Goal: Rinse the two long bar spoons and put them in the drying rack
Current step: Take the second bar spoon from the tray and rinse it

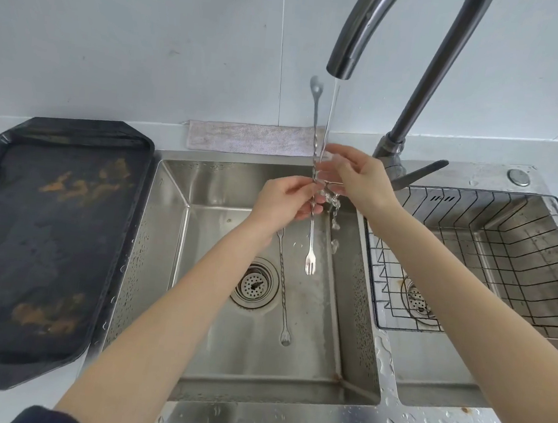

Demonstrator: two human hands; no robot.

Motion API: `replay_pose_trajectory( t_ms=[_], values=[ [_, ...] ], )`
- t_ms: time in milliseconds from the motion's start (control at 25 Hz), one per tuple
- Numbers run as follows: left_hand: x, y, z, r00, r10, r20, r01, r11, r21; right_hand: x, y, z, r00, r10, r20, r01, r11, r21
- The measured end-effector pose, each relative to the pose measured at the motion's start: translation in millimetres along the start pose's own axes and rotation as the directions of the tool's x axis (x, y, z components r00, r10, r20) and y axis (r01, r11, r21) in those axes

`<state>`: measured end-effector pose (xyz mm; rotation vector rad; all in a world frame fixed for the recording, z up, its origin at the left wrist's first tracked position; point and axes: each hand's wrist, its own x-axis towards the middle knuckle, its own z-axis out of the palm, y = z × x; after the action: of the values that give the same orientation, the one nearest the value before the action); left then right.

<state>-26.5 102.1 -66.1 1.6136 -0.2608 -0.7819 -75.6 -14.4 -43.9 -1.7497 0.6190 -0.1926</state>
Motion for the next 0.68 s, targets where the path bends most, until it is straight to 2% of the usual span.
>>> replay_pose_trajectory(
  t_ms=[120, 200, 280, 360, 520, 680],
  values=[
    [0, 5, -6, 0.984, -0.172, 0.042, 0.177, 0.946, -0.273, -8, 20, -7, 0.996, -0.083, 0.038, 0.089, 0.977, -0.192],
    [0, 6, -9, 0.957, -0.275, 0.089, 0.278, 0.794, -0.54, -16, 30, -9, 0.993, -0.097, 0.066, 0.11, 0.964, -0.24],
    [-1, 6, -10, 0.94, -0.323, 0.11, 0.304, 0.648, -0.698, -23, 38, -10, 0.991, -0.115, 0.07, 0.129, 0.963, -0.238],
    [-3, 4, -9, 0.933, -0.347, 0.095, 0.301, 0.605, -0.737, -25, 42, -6, 0.987, -0.151, 0.061, 0.16, 0.968, -0.191],
    [-5, -4, -5, 0.919, -0.388, 0.072, 0.317, 0.617, -0.72, -20, 36, 6, 0.978, -0.206, -0.029, 0.203, 0.975, -0.086],
    [-9, -14, -1, 0.889, -0.446, 0.108, 0.422, 0.701, -0.575, -14, 30, 17, 0.977, -0.19, -0.093, 0.182, 0.98, -0.081]
  ],
)
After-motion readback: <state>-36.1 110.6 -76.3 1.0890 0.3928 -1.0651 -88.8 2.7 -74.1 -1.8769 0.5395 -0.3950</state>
